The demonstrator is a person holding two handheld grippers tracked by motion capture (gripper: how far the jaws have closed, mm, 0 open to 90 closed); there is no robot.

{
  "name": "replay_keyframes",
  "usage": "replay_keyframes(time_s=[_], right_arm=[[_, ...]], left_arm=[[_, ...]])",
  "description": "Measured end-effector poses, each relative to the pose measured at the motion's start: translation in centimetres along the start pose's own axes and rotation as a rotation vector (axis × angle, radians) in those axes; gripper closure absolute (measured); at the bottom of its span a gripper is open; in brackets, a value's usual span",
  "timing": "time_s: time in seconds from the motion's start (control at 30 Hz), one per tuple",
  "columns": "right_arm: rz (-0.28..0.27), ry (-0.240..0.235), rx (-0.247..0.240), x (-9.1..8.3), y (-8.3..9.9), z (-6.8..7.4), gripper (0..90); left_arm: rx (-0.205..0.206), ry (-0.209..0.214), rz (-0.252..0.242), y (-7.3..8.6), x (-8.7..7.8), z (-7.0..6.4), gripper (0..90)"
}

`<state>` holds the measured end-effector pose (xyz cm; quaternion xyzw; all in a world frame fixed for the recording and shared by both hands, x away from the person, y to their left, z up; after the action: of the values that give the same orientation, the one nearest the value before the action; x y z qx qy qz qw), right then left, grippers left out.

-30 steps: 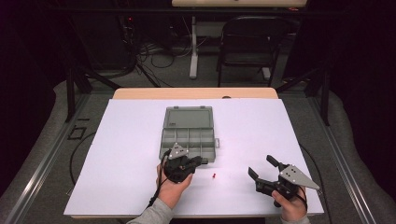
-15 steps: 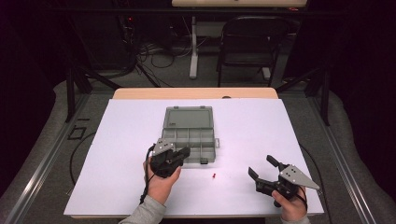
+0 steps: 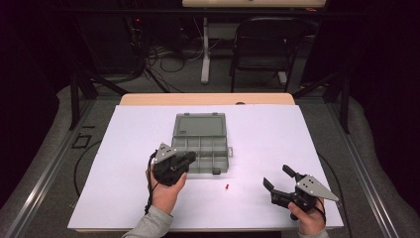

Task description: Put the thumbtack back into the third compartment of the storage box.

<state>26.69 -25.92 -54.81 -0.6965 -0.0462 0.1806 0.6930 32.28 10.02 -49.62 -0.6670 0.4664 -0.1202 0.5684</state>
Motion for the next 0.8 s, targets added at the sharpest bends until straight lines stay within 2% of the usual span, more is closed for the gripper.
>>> replay_keyframes(time_s=[0.1, 0.3, 0.47, 0.6, 0.8], right_arm=[[0.001, 0.001, 0.001, 0.0, 0.0, 0.0, 14.9], [0.0, 0.0, 0.0, 0.0, 0.0, 0.0, 14.9], [-0.001, 0.0, 0.002, 0.0, 0.0, 0.0, 14.9], [0.002, -0.002, 0.0, 0.0, 0.0, 0.0, 14.9], [0.003, -0.001, 0.002, 0.0, 0.0, 0.0, 14.9]], left_arm=[[0.01, 0.0, 0.0, -0.4, 0.1, -0.1, 85.7], [0.0, 0.009, 0.019, -1.4, 0.7, 0.5, 85.7], [-0.026, 0.011, 0.029, -2.4, 1.1, 1.4, 85.7], [-0.023, 0.0, 0.048, -3.4, 1.8, 2.1, 85.7], [-0.046, -0.001, 0.069, -3.9, 2.6, 2.8, 85.7]])
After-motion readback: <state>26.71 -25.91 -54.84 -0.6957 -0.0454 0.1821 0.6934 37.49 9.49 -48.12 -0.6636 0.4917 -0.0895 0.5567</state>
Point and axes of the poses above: each handheld gripper's, and its own axes: x roughly forward along the jaws, y roughly out of its underside, z roughly to its left, the point moved 2 cm from there along x, roughly forward along the jaws, and after that the axes turned 12 degrees about y, right-handed, at the moved point
